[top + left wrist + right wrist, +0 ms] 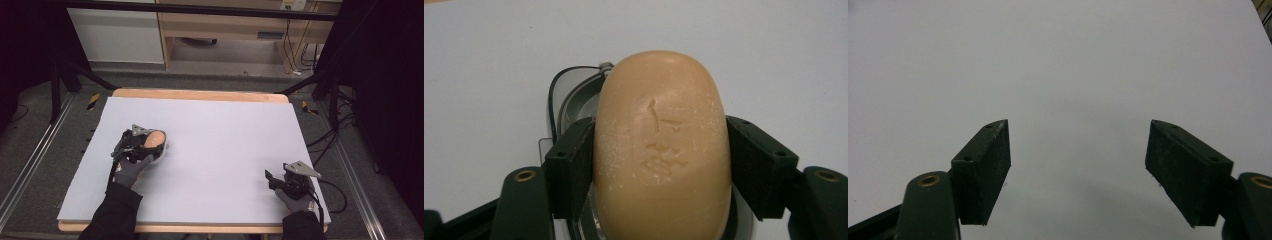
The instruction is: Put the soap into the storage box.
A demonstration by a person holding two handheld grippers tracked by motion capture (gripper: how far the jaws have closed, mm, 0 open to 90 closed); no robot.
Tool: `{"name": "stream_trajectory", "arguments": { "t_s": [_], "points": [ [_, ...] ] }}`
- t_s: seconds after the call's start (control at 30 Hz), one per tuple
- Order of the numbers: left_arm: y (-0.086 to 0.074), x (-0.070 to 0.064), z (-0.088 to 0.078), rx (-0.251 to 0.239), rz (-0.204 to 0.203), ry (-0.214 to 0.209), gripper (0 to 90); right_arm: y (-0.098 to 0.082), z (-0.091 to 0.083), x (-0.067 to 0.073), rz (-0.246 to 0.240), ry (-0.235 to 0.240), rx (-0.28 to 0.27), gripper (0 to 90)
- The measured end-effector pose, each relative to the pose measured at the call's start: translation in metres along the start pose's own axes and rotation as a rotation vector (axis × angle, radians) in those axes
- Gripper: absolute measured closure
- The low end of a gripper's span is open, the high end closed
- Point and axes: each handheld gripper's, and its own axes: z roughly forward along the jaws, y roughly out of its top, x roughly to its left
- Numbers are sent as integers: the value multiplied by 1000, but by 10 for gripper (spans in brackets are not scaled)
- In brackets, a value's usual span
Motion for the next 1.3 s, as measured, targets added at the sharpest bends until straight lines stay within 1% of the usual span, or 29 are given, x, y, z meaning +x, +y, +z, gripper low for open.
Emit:
{"name": "stream_trajectory", "arguments": {
  "t_s": [0.1,0.13,0.17,0.2,0.23,0.27,0.37,0.6,0.8,0.87,0.9,0.93,0.97,1.0,1.03,1.1,1.13,1.17,1.3],
  "points": [
    [-1,1,0,-9,-2,-3,310,0,0,0,-5,-1,2,260],
    [-1,1,0,-8,8,-2,320,0,1,0,-8,-1,2,259],
    [-1,1,0,-8,8,-2,305,0,1,0,-8,-1,2,259],
    [-1,0,1,-18,4,3,305,0,1,0,-11,-1,2,259],
    [-1,1,0,-14,13,11,291,0,1,0,-10,0,2,259],
    [-1,3,-1,-19,1,5,290,0,1,0,-7,-1,2,259],
    [-2,3,-1,-21,-8,3,290,0,1,0,-8,-1,2,259],
    [-2,3,-2,-20,2,3,281,0,1,1,-11,0,2,259],
    [-1,4,-4,-24,0,-10,276,0,2,1,-10,0,6,258],
    [0,4,-6,-32,1,-17,276,0,2,1,-8,0,5,258],
    [1,3,-10,-52,0,-25,277,0,2,1,-8,-1,5,257],
    [1,3,-10,-52,0,-25,277,0,2,1,-8,-1,5,257],
    [3,1,-14,-69,-1,-42,277,0,2,1,-8,-1,4,256],
    [3,1,-14,-69,-1,-42,277,0,2,1,-8,-1,4,256],
    [4,-1,-19,-81,5,-59,277,1,2,1,-5,0,2,254],
    [5,-4,-23,-94,11,-72,277,2,4,1,-3,-2,5,252],
    [5,-4,-23,-94,11,-72,277,2,4,1,-3,-2,5,252],
    [5,-7,-28,-101,21,-82,277,2,4,0,-2,1,2,251],
    [3,-10,-38,-123,28,-113,276,2,4,0,-3,-2,4,250]
  ]
}}
